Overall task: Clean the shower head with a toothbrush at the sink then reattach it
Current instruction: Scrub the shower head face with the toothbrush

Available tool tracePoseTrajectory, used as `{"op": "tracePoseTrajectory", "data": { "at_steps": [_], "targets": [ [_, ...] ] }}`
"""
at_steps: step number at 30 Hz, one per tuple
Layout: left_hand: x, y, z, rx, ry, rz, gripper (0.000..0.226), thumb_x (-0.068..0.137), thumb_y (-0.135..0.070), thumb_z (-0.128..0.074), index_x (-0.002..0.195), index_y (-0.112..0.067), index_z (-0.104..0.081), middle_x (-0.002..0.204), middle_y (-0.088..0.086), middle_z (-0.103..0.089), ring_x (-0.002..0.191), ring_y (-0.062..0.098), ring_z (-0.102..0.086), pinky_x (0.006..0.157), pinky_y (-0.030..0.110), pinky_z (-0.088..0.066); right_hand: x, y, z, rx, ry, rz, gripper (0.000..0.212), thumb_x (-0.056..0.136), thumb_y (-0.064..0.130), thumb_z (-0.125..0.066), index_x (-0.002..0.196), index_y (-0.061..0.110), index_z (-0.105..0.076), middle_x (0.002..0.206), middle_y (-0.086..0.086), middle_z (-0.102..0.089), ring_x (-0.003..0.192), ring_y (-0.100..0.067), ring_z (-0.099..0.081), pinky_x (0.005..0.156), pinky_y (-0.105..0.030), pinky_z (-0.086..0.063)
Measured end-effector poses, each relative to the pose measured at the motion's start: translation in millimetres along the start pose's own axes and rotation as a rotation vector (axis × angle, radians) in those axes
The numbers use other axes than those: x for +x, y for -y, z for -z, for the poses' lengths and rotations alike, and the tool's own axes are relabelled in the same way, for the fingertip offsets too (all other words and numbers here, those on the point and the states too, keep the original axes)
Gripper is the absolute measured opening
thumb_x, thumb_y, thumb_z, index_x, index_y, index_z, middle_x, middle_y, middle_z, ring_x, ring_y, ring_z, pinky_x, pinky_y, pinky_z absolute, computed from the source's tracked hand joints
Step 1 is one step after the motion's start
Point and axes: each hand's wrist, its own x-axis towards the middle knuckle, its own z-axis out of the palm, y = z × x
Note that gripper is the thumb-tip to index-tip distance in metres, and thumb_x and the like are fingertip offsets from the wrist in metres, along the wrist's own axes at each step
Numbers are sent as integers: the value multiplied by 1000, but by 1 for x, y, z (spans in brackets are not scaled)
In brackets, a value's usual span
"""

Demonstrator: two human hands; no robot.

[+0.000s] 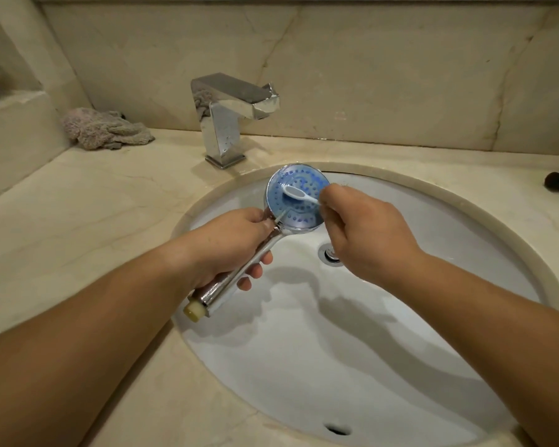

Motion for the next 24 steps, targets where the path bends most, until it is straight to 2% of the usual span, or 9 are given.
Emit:
{"op": "tracePoseTrajectory", "data": {
  "at_steps": [2,3,5,8,12,16,19,22,24],
  "targets": [
    [0,2,0,-37,12,15,27,111,-30,-40,119,-17,-61,80,10,-62,51,18,-56,47,29,-50,0,1,3,-29,27,11,25,100,36,-32,117,29,-49,98,3,-61,81,-30,-56,69,-41,-49],
    [0,3,-1,-73,17,23,27,111,-32,-40,121,-17,-61,79,10,-63,51,18,-57,48,29,-50,0,1,3,-50,27,20,28,100,39,-29,118,30,-49,97,3,-60,81,-29,-56,69,-40,-49],
    [0,2,0,-156,30,40,28,110,-35,-43,122,-16,-60,77,10,-65,52,19,-61,52,29,-50,1,-2,2,-59,5,32,24,101,35,-33,111,24,-52,93,1,-56,76,-31,-53,65,-40,-49],
    [0,-2,1,-275,52,78,24,110,-30,-45,122,-15,-59,85,12,-70,62,23,-71,61,32,-53,5,-3,0,23,-41,42,10,98,18,-46,99,13,-54,93,-3,-50,70,-31,-48,61,-43,-47],
    [2,-3,0,-417,75,148,20,110,-17,-44,119,-11,-61,97,12,-73,82,22,-74,72,38,-58,14,3,0,70,-41,73,17,95,18,-44,110,17,-52,101,-3,-58,76,-31,-52,66,-40,-48],
    [5,-4,0,-471,21,138,26,111,-16,-40,118,-10,-64,93,11,-72,73,19,-68,67,36,-55,15,3,-6,17,-85,124,19,99,33,-45,100,16,-55,90,0,-55,70,-28,-53,58,-41,-48],
    [7,-5,-1,-500,-23,98,25,111,-16,-42,116,-9,-65,89,11,-73,68,18,-67,62,33,-54,15,3,-13,62,-153,106,21,97,33,-51,90,13,-57,82,1,-55,66,-26,-52,54,-38,-47],
    [7,-5,-2,-498,-43,72,25,110,-18,-44,113,-6,-67,87,12,-73,66,18,-68,58,31,-56,15,8,-20,81,-143,148,25,93,35,-52,85,12,-56,78,0,-55,64,-26,-52,52,-36,-45],
    [6,-6,-2,-482,-55,63,25,110,-17,-44,110,-6,-66,86,12,-72,64,17,-66,56,30,-55,16,5,-20,109,-174,101,24,94,32,-56,84,11,-57,75,3,-52,62,-23,-47,54,-32,-40]
  ]
}}
